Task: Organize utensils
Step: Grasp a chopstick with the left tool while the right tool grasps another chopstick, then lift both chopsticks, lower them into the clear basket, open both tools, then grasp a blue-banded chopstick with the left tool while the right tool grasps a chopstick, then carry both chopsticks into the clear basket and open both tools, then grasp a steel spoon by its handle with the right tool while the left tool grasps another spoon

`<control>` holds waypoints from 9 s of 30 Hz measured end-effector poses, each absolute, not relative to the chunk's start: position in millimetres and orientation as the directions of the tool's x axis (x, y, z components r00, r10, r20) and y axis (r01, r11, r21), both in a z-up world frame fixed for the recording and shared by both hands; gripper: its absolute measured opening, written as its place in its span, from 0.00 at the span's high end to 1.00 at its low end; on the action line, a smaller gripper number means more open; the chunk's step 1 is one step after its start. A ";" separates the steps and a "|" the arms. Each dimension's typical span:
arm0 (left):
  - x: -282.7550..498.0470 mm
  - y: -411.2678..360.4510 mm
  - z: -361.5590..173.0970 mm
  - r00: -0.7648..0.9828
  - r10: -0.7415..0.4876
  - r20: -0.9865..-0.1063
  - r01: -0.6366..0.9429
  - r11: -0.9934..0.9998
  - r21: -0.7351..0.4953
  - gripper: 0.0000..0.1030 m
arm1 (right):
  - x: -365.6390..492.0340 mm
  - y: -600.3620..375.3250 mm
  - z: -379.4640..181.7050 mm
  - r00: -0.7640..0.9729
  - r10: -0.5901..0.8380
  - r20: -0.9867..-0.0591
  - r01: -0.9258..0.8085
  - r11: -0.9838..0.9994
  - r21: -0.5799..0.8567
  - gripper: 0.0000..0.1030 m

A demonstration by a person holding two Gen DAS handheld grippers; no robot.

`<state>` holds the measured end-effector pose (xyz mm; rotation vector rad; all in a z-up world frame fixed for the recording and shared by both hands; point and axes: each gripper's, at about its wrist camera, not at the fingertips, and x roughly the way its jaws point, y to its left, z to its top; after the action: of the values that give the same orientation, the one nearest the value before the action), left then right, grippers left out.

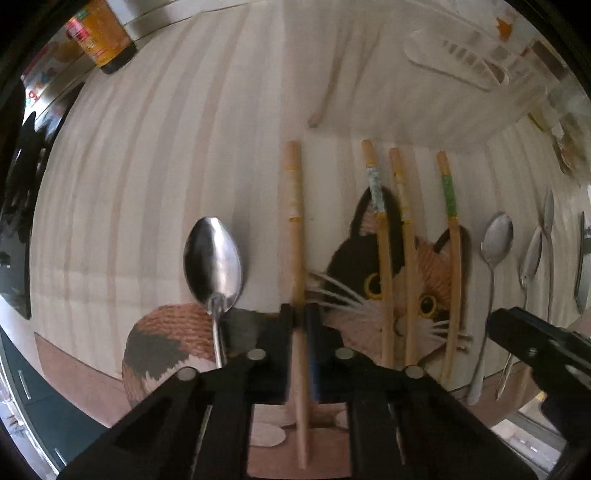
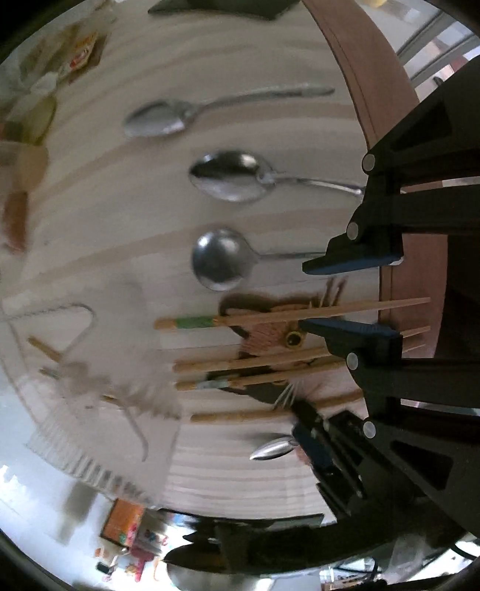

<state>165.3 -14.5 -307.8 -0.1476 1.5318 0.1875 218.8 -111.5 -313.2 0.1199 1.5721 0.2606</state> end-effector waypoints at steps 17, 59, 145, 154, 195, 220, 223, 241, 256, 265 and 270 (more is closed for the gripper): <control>138.4 14.4 -301.3 0.039 0.006 -0.999 -0.239 0.971 -0.004 0.96 | 201.0 -62.0 -342.1 -0.031 0.015 -0.999 -0.248 0.968 0.022 0.93; 130.1 14.3 -172.8 0.294 0.020 -0.956 -0.192 0.981 -0.038 0.96 | 184.2 -86.4 -230.9 0.139 0.163 -0.977 -0.255 0.959 0.124 0.93; 140.0 17.4 -270.8 0.113 0.208 -0.972 -0.280 0.945 0.170 0.01 | 214.7 -71.4 -342.2 -0.009 0.076 -0.997 -0.180 0.981 0.076 0.94; 166.2 -49.7 -310.4 0.034 0.004 -0.999 -0.152 0.988 -0.002 0.46 | 207.5 -133.1 -341.9 -0.031 0.062 -0.998 -0.078 0.995 0.065 0.94; 129.8 -6.7 -219.8 0.168 0.012 -0.986 -0.220 0.975 -0.026 0.96 | 192.0 -107.0 -296.9 0.026 0.156 -0.987 -0.215 0.965 0.147 0.93; 367.5 46.4 -161.9 0.206 -0.297 -0.932 -0.270 0.899 -0.346 0.96 | 440.4 -49.8 -203.3 0.102 0.302 -0.948 -0.208 0.938 0.276 0.93; 380.8 46.3 -178.0 0.172 -0.285 -0.943 -0.276 0.905 -0.324 0.96 | 455.9 -43.0 -223.2 0.068 0.277 -0.958 -0.194 0.946 0.260 0.93; 332.1 52.8 -143.5 0.333 0.126 -0.935 -0.299 0.954 0.022 0.00 | 429.9 -73.2 -201.6 0.233 0.185 -0.955 -0.176 0.974 0.145 0.37; 177.9 59.9 -189.9 0.238 0.271 -0.932 -0.372 0.913 0.171 0.00 | 270.6 -171.4 -256.2 0.217 0.170 -0.961 -0.024 0.985 0.169 0.40; 133.3 56.1 -286.4 0.046 0.191 -0.980 -0.326 0.930 0.166 0.03 | 228.5 -206.4 -335.0 0.064 0.142 -0.988 0.071 0.987 0.146 0.57; 126.3 56.4 -306.6 0.019 0.123 -0.992 -0.324 0.940 0.110 0.12 | 225.5 -196.0 -344.4 0.065 0.103 -0.993 0.011 0.995 0.104 0.73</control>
<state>126.3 56.4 -306.6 -0.1632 1.5144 0.3492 225.5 -196.0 -344.4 0.0920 1.5049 0.0689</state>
